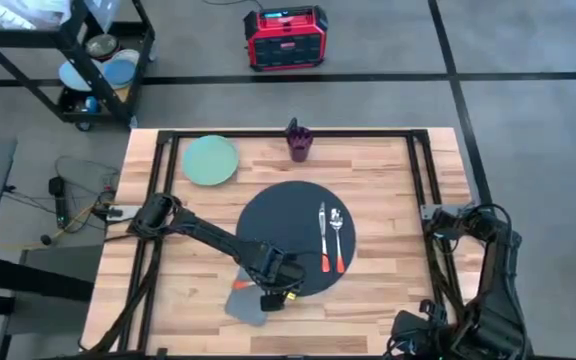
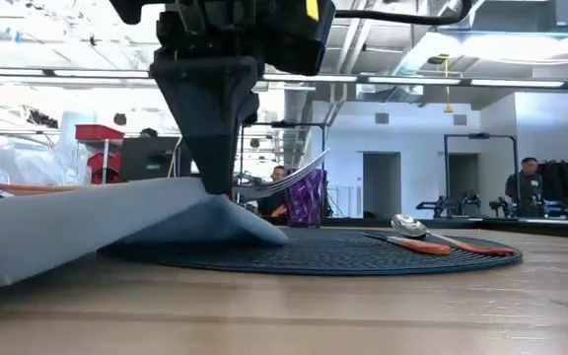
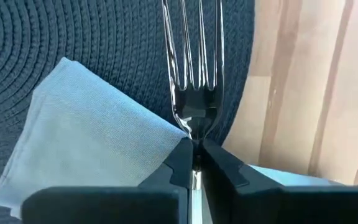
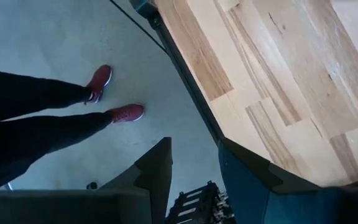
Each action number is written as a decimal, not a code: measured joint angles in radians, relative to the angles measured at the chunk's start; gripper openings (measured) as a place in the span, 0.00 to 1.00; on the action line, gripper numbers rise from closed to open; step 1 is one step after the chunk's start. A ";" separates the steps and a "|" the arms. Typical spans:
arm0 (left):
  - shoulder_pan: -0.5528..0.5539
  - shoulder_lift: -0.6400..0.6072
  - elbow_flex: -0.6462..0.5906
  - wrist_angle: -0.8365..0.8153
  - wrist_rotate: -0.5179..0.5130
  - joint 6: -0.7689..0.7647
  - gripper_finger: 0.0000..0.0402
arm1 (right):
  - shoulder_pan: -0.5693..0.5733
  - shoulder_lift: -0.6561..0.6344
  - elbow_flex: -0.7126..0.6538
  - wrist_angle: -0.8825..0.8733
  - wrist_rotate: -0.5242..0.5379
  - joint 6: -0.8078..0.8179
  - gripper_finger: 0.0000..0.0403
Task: Set table place
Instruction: Put the orange fork on the table napkin
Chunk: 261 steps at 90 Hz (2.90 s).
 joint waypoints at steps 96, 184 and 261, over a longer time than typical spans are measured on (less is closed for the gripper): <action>0.013 0.004 -0.012 0.103 0.111 0.053 0.22 | 0.001 0.000 0.000 0.032 0.000 0.000 0.29; 0.073 0.106 -0.007 0.263 0.193 0.065 0.23 | -0.013 0.000 0.000 0.042 -0.002 0.026 0.29; 0.087 0.152 0.129 0.174 0.049 0.202 0.39 | -0.019 0.000 0.000 0.032 -0.001 0.034 0.29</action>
